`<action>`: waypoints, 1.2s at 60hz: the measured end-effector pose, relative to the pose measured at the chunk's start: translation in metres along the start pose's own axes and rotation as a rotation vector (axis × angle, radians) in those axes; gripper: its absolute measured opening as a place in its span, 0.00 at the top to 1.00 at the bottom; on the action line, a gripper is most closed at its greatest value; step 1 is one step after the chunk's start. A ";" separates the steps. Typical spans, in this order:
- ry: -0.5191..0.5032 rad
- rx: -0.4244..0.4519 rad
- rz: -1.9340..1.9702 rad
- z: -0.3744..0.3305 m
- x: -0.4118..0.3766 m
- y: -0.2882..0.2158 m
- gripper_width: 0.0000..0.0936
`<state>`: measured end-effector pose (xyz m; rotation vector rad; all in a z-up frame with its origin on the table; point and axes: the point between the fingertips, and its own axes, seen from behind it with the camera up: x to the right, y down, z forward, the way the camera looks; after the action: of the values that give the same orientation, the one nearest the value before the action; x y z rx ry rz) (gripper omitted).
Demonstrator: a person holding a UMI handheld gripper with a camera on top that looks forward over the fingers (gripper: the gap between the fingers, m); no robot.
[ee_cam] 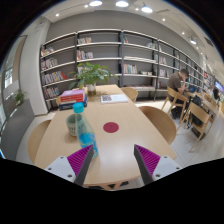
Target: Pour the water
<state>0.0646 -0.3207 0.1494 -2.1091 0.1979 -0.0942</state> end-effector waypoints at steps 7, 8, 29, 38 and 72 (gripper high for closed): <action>-0.060 -0.018 -0.026 0.019 -0.051 0.019 0.10; -0.064 -0.015 -0.030 0.021 -0.066 0.026 0.10; -0.021 0.160 -0.023 0.116 -0.092 -0.006 0.11; -0.069 0.229 -0.027 0.140 -0.101 -0.019 0.36; -0.030 0.234 -0.260 0.166 -0.091 -0.039 0.62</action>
<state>0.0037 -0.1444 0.0979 -1.8918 -0.1024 -0.2292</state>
